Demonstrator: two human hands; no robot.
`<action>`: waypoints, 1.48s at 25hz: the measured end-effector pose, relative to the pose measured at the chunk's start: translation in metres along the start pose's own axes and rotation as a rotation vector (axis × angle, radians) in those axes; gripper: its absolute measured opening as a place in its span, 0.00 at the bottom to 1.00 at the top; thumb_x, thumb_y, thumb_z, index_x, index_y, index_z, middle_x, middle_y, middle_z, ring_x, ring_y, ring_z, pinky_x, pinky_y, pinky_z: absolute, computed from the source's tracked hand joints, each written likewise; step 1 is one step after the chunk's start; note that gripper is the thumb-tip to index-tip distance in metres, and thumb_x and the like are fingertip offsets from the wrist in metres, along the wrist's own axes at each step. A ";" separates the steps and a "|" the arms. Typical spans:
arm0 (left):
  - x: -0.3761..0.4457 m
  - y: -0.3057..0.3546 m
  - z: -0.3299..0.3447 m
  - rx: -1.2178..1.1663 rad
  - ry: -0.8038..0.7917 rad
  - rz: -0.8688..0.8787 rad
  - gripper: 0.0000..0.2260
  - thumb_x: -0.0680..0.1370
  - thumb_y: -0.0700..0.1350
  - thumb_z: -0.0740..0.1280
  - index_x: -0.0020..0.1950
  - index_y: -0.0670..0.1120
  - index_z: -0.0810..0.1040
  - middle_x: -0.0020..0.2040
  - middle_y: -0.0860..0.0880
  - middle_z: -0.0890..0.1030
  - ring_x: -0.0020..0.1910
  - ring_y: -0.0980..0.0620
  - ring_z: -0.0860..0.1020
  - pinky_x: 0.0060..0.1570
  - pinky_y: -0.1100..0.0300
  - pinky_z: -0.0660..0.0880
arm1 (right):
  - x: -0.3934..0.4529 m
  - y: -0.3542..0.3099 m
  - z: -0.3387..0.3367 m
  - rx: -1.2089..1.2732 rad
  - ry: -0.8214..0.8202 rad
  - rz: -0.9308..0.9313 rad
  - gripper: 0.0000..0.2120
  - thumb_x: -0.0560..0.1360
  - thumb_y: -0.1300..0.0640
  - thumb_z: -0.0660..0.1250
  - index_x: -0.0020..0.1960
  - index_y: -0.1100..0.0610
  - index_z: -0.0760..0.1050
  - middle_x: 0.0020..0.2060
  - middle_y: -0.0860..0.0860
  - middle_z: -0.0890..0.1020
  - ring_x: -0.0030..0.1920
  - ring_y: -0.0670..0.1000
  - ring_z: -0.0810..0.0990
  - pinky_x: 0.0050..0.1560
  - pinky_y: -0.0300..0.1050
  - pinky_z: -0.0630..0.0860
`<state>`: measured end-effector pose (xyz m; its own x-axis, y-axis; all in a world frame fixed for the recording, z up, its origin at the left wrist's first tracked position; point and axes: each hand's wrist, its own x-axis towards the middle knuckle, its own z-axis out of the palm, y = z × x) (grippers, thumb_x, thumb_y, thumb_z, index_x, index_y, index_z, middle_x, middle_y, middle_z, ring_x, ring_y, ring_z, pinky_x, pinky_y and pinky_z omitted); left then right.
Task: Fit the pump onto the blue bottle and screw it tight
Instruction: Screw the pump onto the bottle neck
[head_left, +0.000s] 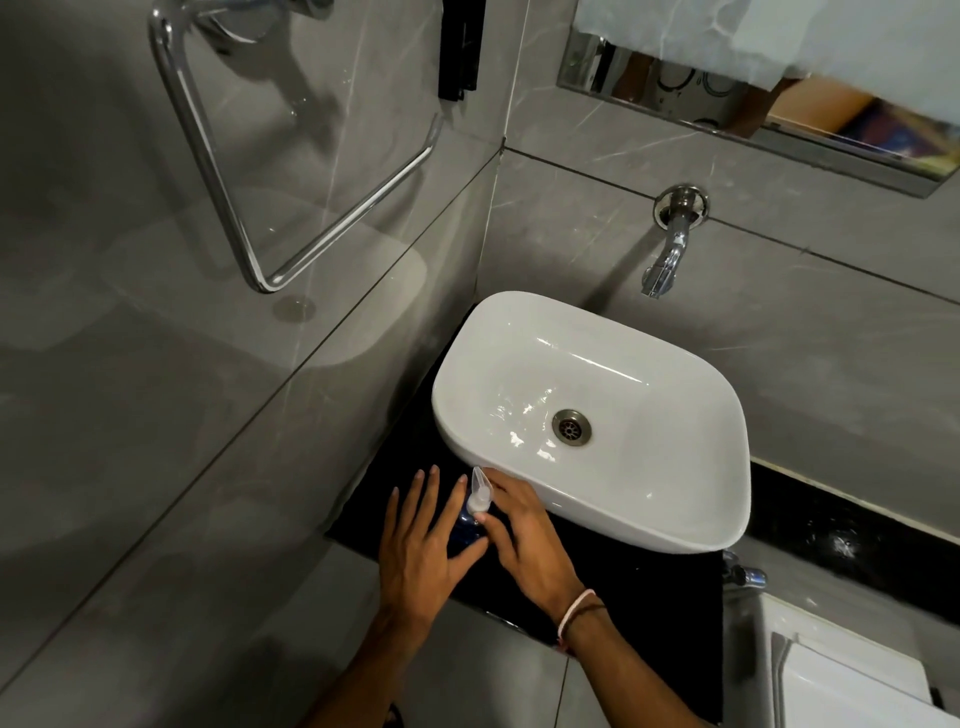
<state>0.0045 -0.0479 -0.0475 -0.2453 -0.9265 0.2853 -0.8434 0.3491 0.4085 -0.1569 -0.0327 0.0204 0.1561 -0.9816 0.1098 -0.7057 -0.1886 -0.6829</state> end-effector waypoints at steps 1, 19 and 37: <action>-0.001 0.000 0.001 0.003 0.001 0.002 0.33 0.74 0.66 0.64 0.74 0.49 0.72 0.72 0.40 0.74 0.73 0.39 0.70 0.70 0.37 0.67 | 0.000 -0.001 0.001 -0.024 0.021 -0.015 0.18 0.83 0.54 0.64 0.73 0.50 0.72 0.69 0.45 0.78 0.68 0.44 0.73 0.72 0.32 0.65; -0.001 0.002 0.003 0.128 0.064 0.040 0.32 0.75 0.67 0.61 0.72 0.48 0.74 0.72 0.42 0.75 0.73 0.40 0.70 0.67 0.33 0.68 | 0.005 -0.001 -0.002 -0.153 0.016 -0.118 0.15 0.83 0.53 0.65 0.66 0.57 0.77 0.61 0.53 0.82 0.61 0.53 0.77 0.64 0.38 0.73; 0.002 0.015 -0.012 -0.255 0.010 -0.092 0.32 0.69 0.52 0.78 0.70 0.44 0.76 0.65 0.44 0.81 0.64 0.42 0.78 0.66 0.39 0.72 | -0.015 -0.014 -0.017 0.085 0.088 0.132 0.28 0.76 0.43 0.72 0.73 0.51 0.70 0.66 0.44 0.78 0.66 0.41 0.76 0.69 0.36 0.73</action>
<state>-0.0024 -0.0430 -0.0302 -0.1670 -0.9550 0.2450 -0.7142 0.2885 0.6377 -0.1608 -0.0162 0.0405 0.0020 -0.9971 0.0756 -0.6549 -0.0584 -0.7535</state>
